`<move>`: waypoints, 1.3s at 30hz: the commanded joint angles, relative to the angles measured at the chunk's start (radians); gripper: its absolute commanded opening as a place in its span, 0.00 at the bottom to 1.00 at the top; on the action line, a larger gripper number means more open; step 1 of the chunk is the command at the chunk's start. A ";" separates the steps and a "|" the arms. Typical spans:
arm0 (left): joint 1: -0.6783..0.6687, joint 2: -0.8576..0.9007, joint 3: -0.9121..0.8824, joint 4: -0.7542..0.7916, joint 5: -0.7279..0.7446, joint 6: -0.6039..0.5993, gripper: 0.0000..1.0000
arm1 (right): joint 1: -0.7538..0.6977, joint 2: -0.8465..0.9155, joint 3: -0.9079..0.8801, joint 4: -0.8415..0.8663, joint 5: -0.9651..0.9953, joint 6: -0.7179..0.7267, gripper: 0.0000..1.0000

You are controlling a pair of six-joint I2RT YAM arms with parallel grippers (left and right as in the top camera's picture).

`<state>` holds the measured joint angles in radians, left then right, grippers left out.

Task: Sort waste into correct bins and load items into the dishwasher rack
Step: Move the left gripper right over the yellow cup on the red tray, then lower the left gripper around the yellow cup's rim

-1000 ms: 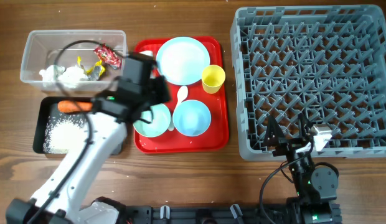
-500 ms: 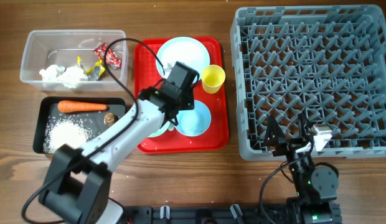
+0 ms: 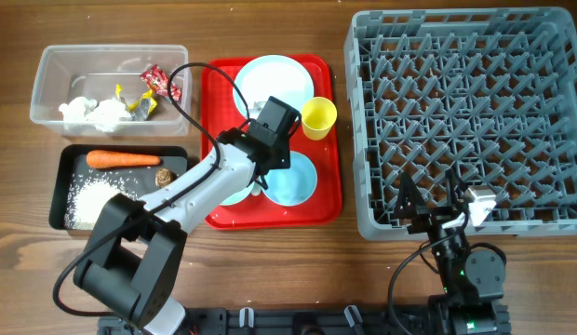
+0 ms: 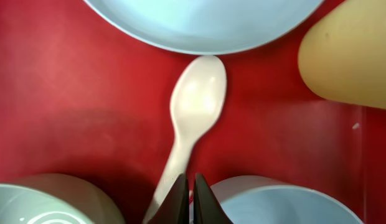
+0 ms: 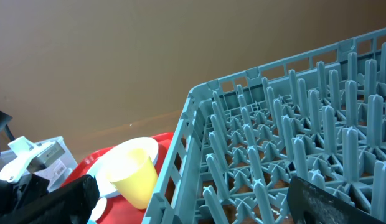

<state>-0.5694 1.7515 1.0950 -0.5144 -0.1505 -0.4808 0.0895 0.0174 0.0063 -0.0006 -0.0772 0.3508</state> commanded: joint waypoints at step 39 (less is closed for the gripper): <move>0.294 -0.035 0.402 -0.422 0.106 0.002 0.56 | 0.003 -0.006 -0.001 0.003 0.010 -0.007 1.00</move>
<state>-0.3096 1.7336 1.4860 -0.9127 -0.0792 -0.4736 0.0895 0.0174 0.0063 -0.0006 -0.0772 0.3508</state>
